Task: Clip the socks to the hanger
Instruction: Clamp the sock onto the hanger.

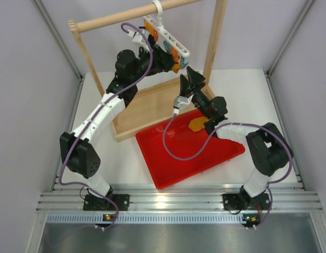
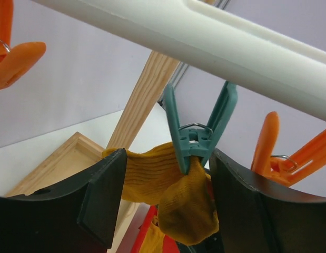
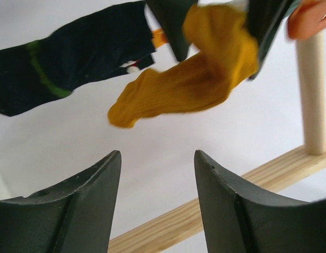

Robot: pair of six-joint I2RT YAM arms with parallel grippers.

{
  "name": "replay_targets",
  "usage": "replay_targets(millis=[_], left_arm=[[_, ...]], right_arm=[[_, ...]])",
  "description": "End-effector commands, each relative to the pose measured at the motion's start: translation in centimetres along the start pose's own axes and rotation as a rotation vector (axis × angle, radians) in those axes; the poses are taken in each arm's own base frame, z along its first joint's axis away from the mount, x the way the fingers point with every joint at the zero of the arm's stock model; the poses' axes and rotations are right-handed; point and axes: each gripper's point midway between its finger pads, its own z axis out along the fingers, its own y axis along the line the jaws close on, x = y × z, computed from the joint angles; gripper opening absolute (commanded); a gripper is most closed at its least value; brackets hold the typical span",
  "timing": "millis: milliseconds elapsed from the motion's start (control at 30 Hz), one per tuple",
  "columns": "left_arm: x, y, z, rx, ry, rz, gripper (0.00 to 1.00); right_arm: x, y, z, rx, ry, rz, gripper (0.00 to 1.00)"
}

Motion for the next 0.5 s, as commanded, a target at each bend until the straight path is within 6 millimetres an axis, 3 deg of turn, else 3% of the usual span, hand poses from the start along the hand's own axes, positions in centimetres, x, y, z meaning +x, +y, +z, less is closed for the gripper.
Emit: replay_targets(millis=[0, 133, 200, 233, 300, 467], left_arm=[[-3.3, -2.1, -2.3, 0.013, -0.067, 0.074, 0.69], [-2.8, -2.0, -2.9, 0.007, -0.044, 0.092, 0.7], [-2.6, -1.8, -2.9, -0.002, -0.035, 0.114, 0.7], [-2.7, -1.8, -2.9, -0.005, -0.033, 0.119, 0.7], [-2.7, -1.7, -2.7, -0.003, -0.034, 0.124, 0.7], [-2.4, -2.2, -2.7, 0.039, -0.03, 0.128, 0.71]], right_arm=[[-1.0, -2.3, -1.1, 0.002, -0.033, 0.084, 0.58], [-1.0, -2.7, -2.2, -0.061, -0.029, 0.334, 0.61], [-2.0, -4.2, -2.5, -0.071, -0.052, 0.43, 0.61], [-2.2, -3.5, -2.7, -0.111, -0.037, 0.534, 0.63], [-3.9, -5.3, -2.6, -0.127, -0.092, 0.608, 0.68], [-8.5, -7.3, -3.4, -0.24, -0.221, 0.801, 0.78]])
